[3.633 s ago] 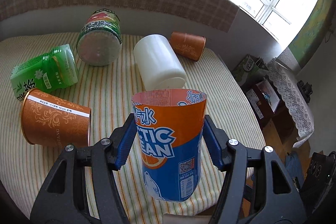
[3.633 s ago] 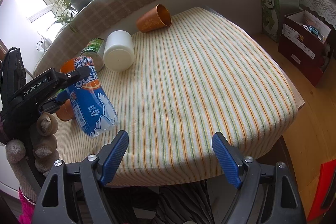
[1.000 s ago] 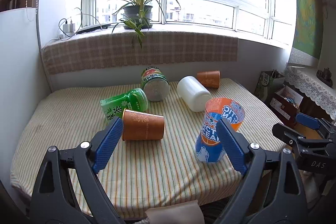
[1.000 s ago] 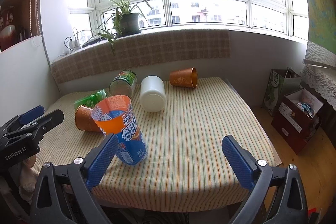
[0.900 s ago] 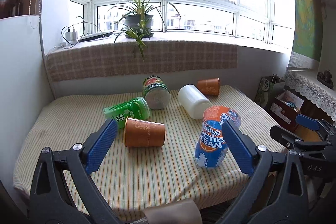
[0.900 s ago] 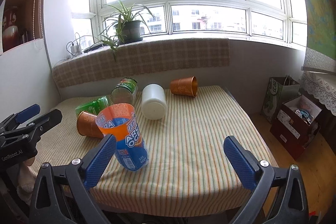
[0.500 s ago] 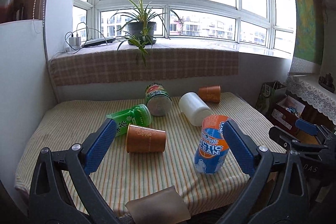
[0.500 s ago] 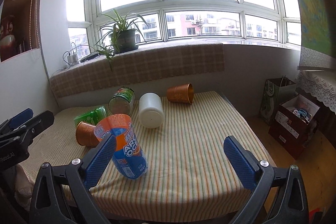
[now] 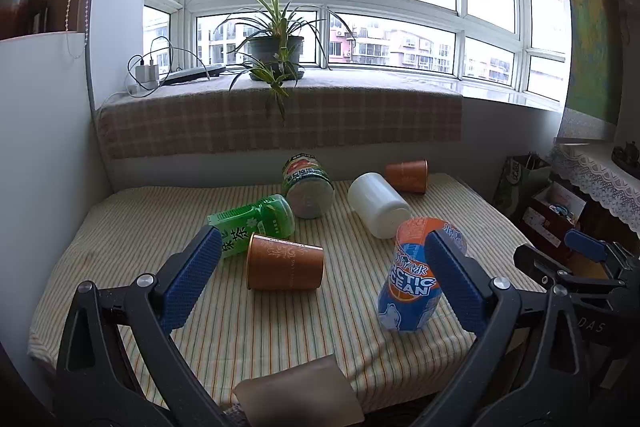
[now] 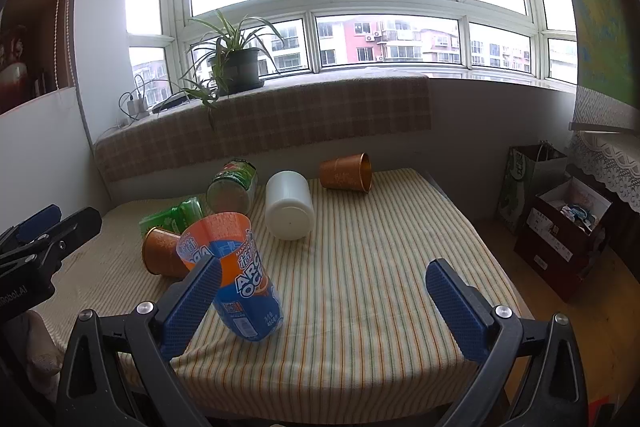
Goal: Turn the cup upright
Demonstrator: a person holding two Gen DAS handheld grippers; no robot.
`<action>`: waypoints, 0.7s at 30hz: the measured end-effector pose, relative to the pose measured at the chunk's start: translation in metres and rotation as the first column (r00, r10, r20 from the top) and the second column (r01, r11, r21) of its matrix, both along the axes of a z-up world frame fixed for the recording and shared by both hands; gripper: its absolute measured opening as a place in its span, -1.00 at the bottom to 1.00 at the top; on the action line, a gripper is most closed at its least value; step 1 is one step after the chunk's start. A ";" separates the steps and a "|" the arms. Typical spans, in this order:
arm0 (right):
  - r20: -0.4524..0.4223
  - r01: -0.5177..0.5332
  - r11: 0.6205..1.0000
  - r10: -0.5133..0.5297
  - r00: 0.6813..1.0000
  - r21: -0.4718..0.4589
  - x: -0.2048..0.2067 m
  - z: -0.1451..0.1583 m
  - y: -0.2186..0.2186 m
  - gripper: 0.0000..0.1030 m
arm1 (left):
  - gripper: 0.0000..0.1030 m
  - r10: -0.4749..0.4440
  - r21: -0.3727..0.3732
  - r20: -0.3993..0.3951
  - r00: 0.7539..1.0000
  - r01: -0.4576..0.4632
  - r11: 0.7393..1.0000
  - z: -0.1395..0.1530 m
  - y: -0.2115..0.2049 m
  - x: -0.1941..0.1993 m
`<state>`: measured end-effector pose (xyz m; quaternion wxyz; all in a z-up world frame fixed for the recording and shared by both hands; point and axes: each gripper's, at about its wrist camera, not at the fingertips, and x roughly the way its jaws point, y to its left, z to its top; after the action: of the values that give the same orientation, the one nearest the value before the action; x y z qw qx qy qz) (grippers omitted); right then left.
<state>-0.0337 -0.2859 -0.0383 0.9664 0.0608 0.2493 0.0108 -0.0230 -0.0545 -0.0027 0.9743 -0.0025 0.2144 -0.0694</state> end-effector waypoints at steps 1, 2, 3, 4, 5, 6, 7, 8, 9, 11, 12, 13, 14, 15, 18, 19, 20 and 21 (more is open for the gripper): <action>-0.002 0.000 1.000 0.000 1.000 0.001 0.000 0.000 0.000 1.00 | 0.99 0.001 -0.001 -0.002 1.000 -0.001 1.000 0.000 0.000 0.001; -0.005 0.000 1.000 0.000 1.000 0.002 0.001 -0.001 0.000 1.00 | 0.99 0.003 -0.002 -0.005 1.000 -0.003 1.000 -0.001 0.001 0.001; -0.007 0.000 1.000 0.000 1.000 0.004 0.001 -0.001 0.000 1.00 | 0.99 0.004 -0.003 -0.007 1.000 -0.004 1.000 -0.001 0.001 0.002; -0.009 -0.001 1.000 0.001 1.000 0.004 0.001 -0.002 0.000 1.00 | 0.99 0.004 -0.004 -0.009 1.000 -0.004 1.000 -0.002 0.001 0.003; -0.010 -0.001 1.000 0.001 1.000 0.004 0.002 -0.002 0.000 1.00 | 0.99 0.005 -0.006 -0.011 1.000 -0.005 1.000 -0.002 0.002 0.003; -0.012 -0.002 1.000 0.002 1.000 0.003 0.002 -0.002 0.000 1.00 | 0.99 0.004 -0.005 -0.010 1.000 -0.004 1.000 -0.002 0.002 0.003; -0.013 -0.003 1.000 0.003 1.000 0.002 0.002 -0.002 0.000 1.00 | 0.99 0.004 -0.005 -0.010 1.000 -0.004 1.000 -0.002 0.002 0.003; -0.015 -0.003 1.000 0.003 1.000 0.001 0.003 -0.003 0.001 1.00 | 0.99 0.003 -0.005 -0.010 1.000 -0.003 1.000 -0.002 0.001 0.003; -0.017 -0.004 1.000 0.004 1.000 0.002 0.003 -0.003 0.001 1.00 | 0.99 0.004 -0.004 -0.009 1.000 -0.004 1.000 -0.002 0.002 0.003; -0.021 -0.006 1.000 0.006 1.000 0.005 0.004 -0.004 0.001 1.00 | 0.99 0.004 -0.005 -0.009 1.000 -0.004 1.000 -0.002 0.002 0.003; -0.023 -0.006 1.000 0.006 1.000 0.006 0.004 -0.004 0.001 1.00 | 0.99 0.004 -0.005 -0.009 1.000 -0.004 1.000 -0.002 0.002 0.004; -0.025 -0.006 1.000 0.006 1.000 0.008 0.004 -0.004 0.001 1.00 | 0.99 0.004 -0.005 -0.009 1.000 -0.004 1.000 -0.003 0.002 0.004; -0.027 -0.007 1.000 0.007 1.000 0.009 0.005 -0.005 0.001 1.00 | 0.99 0.005 -0.005 -0.009 1.000 -0.005 1.000 -0.002 0.002 0.003; -0.029 -0.007 1.000 0.008 1.000 0.010 0.005 -0.005 0.001 1.00 | 0.99 0.005 -0.005 -0.010 1.000 -0.005 1.000 -0.002 0.002 0.004; -0.032 -0.009 1.000 0.009 0.999 0.009 0.006 -0.006 0.002 1.00 | 0.99 0.006 -0.004 -0.011 1.000 -0.006 1.000 -0.003 0.002 0.004; -0.032 -0.010 1.000 0.010 0.999 0.008 0.006 -0.006 0.002 0.99 | 0.99 0.006 -0.004 -0.012 1.000 -0.006 1.000 -0.003 0.002 0.005; -0.032 -0.010 1.000 0.011 0.999 0.007 0.006 -0.006 0.002 1.00 | 0.99 0.006 -0.004 -0.012 1.000 -0.006 1.000 -0.003 0.002 0.005; -0.032 -0.011 1.000 0.012 0.999 0.006 0.006 -0.006 0.002 1.00 | 0.99 0.007 -0.004 -0.011 1.000 -0.007 1.000 -0.003 0.002 0.005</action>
<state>-0.0279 -0.2840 -0.0440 0.9620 0.0626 0.2651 0.0161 -0.0180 -0.0525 -0.0055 0.9733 -0.0058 0.2198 -0.0666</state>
